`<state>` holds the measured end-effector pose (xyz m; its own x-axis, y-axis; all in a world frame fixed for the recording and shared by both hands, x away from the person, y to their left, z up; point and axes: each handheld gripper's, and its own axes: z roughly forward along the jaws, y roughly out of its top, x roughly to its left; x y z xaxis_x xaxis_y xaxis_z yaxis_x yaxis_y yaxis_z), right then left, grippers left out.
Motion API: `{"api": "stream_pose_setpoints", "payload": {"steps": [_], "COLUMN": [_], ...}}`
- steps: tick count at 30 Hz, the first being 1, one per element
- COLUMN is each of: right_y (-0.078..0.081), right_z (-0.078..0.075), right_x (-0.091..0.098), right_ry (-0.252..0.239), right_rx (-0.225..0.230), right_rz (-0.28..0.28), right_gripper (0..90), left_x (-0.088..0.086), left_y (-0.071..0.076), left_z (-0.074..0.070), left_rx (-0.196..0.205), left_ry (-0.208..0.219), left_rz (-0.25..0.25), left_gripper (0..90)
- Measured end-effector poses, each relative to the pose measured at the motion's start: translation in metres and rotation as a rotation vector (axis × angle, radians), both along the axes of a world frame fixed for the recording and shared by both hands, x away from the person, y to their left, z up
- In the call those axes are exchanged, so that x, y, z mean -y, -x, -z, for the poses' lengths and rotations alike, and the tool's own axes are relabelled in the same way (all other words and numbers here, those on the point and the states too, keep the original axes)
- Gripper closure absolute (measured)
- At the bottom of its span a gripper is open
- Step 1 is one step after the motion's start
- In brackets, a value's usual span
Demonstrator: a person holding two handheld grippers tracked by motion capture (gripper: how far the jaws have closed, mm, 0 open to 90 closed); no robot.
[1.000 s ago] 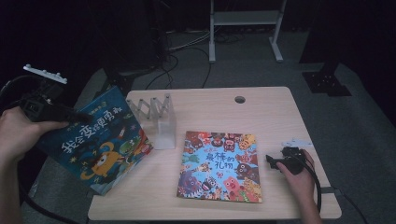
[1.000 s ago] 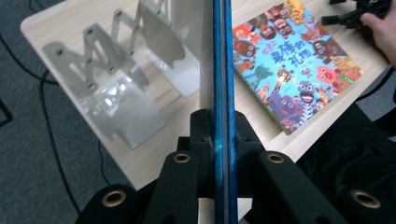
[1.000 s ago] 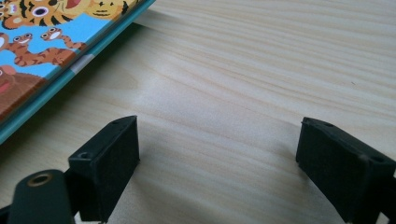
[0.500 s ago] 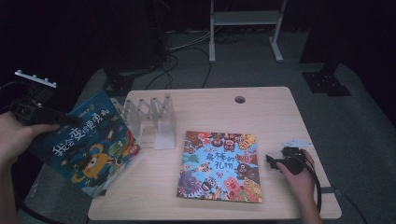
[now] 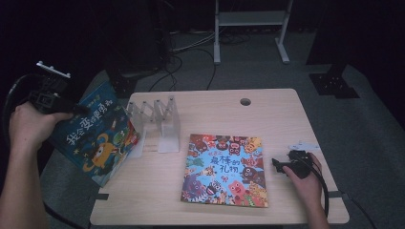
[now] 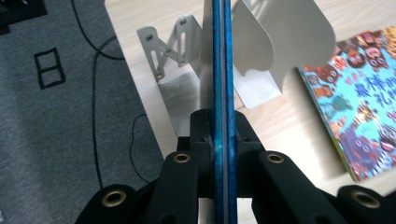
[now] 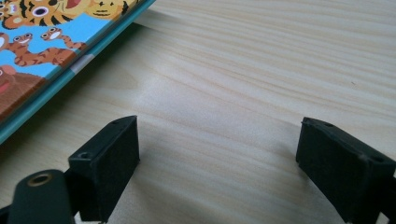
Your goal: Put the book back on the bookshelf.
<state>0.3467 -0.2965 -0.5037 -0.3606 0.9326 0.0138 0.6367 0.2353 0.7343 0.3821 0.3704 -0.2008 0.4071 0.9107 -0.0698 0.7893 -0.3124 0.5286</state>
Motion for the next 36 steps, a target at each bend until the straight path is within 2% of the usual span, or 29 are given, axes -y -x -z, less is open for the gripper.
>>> {"api": "stream_pose_setpoints", "payload": {"steps": [1, 6, 9, 11, 14, 17, 19, 32, 36], "right_y": [0.0, 0.0, 0.0, 0.0, 0.0, 0.0, 0.0, 0.0, 0.0], "right_z": [0.0, 0.0, 0.0, 0.0, 0.0, 0.0, 0.0, 0.0, 0.0], "right_x": [0.0, 0.0, 0.0, 0.0, 0.0, 0.0, 0.0, 0.0, 0.0], "right_ry": [0.0, 0.0, 0.0, 0.003, 0.0, 0.0, 0.001, 0.001, 0.001], "right_rx": [0.0, 0.0, 0.0, 0.002, 0.0, 0.0, 0.0, 0.001, 0.001], "right_rz": [0.0, 0.0, 0.0, -0.002, 0.0, 0.0, 0.0, -0.001, -0.001], "right_gripper": [12.3, 12.3, 12.3, 12.3, 12.3, 12.3, 12.3, 12.3, 12.3], "left_x": [0.0, 0.002, 0.002, 0.002, 0.001, 0.003, 0.006, 0.006, 0.004], "left_y": [0.0, -0.022, -0.029, -0.037, -0.042, -0.05, -0.053, -0.052, -0.049], "left_z": [0.0, 0.007, 0.01, 0.011, 0.011, 0.012, 0.014, 0.014, 0.007], "left_rx": [0.0, -0.021, -0.023, -0.012, -0.011, 0.012, 0.0, -0.001, 0.009], "left_ry": [0.0, -0.017, -0.022, -0.034, -0.016, -0.011, -0.019, -0.028, -0.02], "left_rz": [0.0, -0.038, -0.063, -0.077, -0.086, -0.11, -0.107, -0.105, -0.096], "left_gripper": [82.3, 82.3, 82.4, 82.4, 82.4, 82.4, 82.3, 81.1, 79.1]}}
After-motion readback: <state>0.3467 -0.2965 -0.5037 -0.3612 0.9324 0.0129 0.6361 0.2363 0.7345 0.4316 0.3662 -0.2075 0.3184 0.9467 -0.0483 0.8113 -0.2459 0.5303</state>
